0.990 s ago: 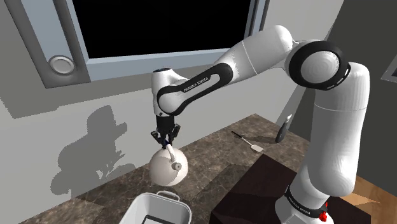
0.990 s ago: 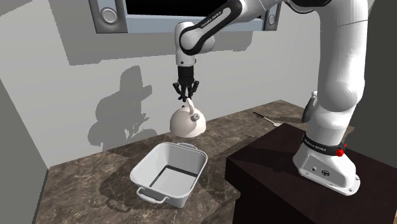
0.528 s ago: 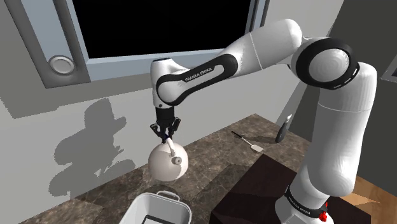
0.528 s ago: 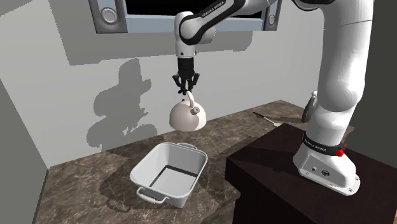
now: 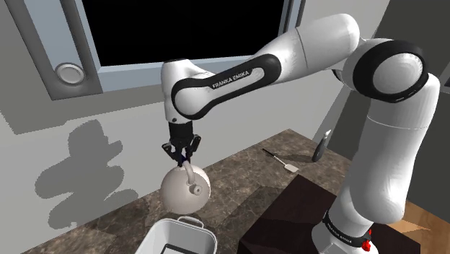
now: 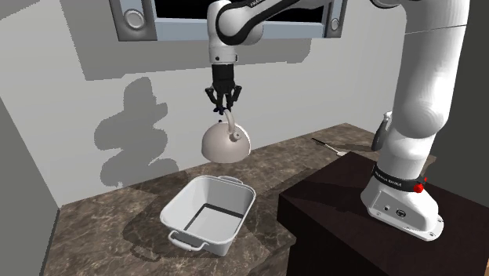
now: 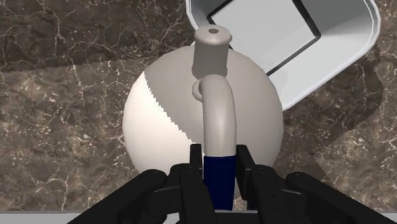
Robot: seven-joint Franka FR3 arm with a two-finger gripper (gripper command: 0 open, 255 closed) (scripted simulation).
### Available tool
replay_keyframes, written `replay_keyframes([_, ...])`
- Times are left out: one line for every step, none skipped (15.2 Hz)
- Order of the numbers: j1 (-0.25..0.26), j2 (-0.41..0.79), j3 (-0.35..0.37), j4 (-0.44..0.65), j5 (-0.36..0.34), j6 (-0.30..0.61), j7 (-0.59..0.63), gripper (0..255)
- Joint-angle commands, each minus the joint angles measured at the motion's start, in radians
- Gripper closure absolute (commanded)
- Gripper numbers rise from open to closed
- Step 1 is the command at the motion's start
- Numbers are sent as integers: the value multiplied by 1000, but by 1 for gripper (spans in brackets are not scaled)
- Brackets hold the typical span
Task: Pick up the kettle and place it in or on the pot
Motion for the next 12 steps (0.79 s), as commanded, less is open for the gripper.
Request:
replay_keyframes([22, -23, 18, -2, 7, -16, 39, 255])
replay_keyframes([33, -30, 27, -1, 9, -23, 60, 255])
replay_keyframes([45, -37, 37, 1, 11, -29, 80, 255])
replay_keyframes([56, -42, 47, 4, 13, -36, 101, 255])
replay_keyframes([68, -47, 56, 8, 14, -43, 122, 255])
replay_keyframes([80, -50, 66, 14, 15, -50, 144, 255])
replay_keyframes([92, -53, 75, 20, 16, -58, 165, 255])
replay_keyframes([104, -54, 85, 28, 16, -66, 187, 255])
replay_keyframes([116, -55, 95, 37, 16, -73, 210, 255])
replay_keyframes([128, -54, 104, 47, 15, -82, 232, 255])
replay_keyframes([141, -52, 114, 59, 14, -90, 255, 255])
replay_keyframes([154, -50, 124, 71, 12, -99, 278, 255])
